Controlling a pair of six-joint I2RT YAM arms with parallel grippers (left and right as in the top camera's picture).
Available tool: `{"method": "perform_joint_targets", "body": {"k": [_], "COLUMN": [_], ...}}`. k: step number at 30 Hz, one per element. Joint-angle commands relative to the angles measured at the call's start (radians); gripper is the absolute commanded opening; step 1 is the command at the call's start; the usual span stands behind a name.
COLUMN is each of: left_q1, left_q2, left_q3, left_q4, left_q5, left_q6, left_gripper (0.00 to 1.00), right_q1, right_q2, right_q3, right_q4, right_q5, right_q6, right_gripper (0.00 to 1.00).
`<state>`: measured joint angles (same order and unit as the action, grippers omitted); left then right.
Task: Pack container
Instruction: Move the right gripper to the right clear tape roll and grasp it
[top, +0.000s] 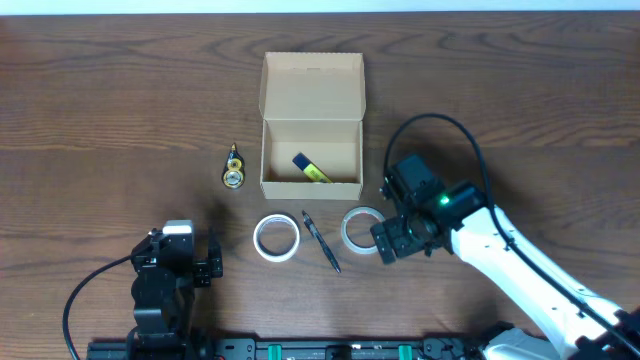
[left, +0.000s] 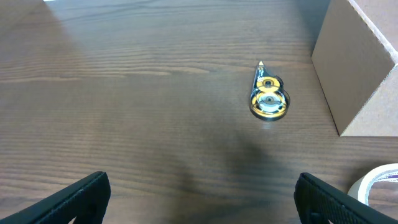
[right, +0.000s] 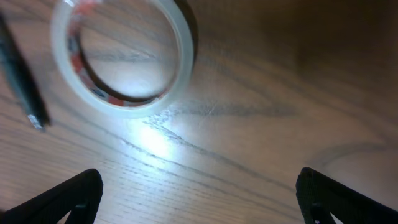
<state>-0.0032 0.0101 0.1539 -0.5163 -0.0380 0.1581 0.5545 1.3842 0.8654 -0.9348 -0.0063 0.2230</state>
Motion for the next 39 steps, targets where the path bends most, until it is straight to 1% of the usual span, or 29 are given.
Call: {"method": "perform_joint_targets", "body": {"k": [1, 3, 8, 11, 17, 21, 25, 31, 34, 36, 39], "left_q1": [-0.004, -0.004, -0.004, -0.004, -0.004, -0.004, -0.004, -0.004, -0.004, -0.004, -0.004], "left_q2": [-0.006, -0.006, -0.006, -0.006, -0.006, -0.006, -0.006, -0.006, -0.006, -0.006, -0.006], "left_q3": [-0.013, -0.013, -0.013, -0.013, -0.013, -0.013, -0.013, -0.013, -0.013, -0.013, -0.013], "left_q4": [-0.002, -0.003, -0.002, -0.002, -0.002, -0.002, -0.002, -0.002, -0.002, -0.002, -0.002], "left_q5": [-0.018, -0.018, -0.018, -0.018, -0.018, -0.018, -0.018, -0.018, -0.018, -0.018, -0.018], "left_q6": [0.007, 0.006, 0.006, 0.006, 0.006, 0.007, 0.006, 0.006, 0.006, 0.006, 0.006], "left_gripper": [0.95, 0.95, 0.96, 0.95, 0.95, 0.95, 0.95, 0.95, 0.95, 0.95, 0.95], "right_q1": [-0.003, -0.003, -0.003, -0.003, -0.003, -0.003, -0.003, -0.003, -0.003, -0.003, -0.003], "right_q2": [-0.011, -0.011, -0.003, 0.024, 0.114, 0.172, 0.180, 0.182, 0.182, 0.182, 0.182], "right_q3": [-0.052, -0.095, -0.137, -0.136, -0.136, -0.136, -0.136, -0.136, -0.136, -0.136, -0.136], "right_q4": [0.041, 0.111, 0.237, 0.276, 0.317, 0.319, 0.327, 0.327, 0.329, 0.331, 0.334], "right_q5": [-0.027, -0.058, -0.042, 0.012, 0.017, 0.016, 0.013, -0.002, -0.002, -0.002, -0.002], "right_q6": [0.043, 0.051, 0.122, 0.178, 0.172, 0.174, 0.220, 0.263, 0.280, 0.292, 0.297], "right_gripper": [0.99, 0.94, 0.86, 0.86, 0.87, 0.81, 0.66, 0.57, 0.49, 0.38, 0.32]}}
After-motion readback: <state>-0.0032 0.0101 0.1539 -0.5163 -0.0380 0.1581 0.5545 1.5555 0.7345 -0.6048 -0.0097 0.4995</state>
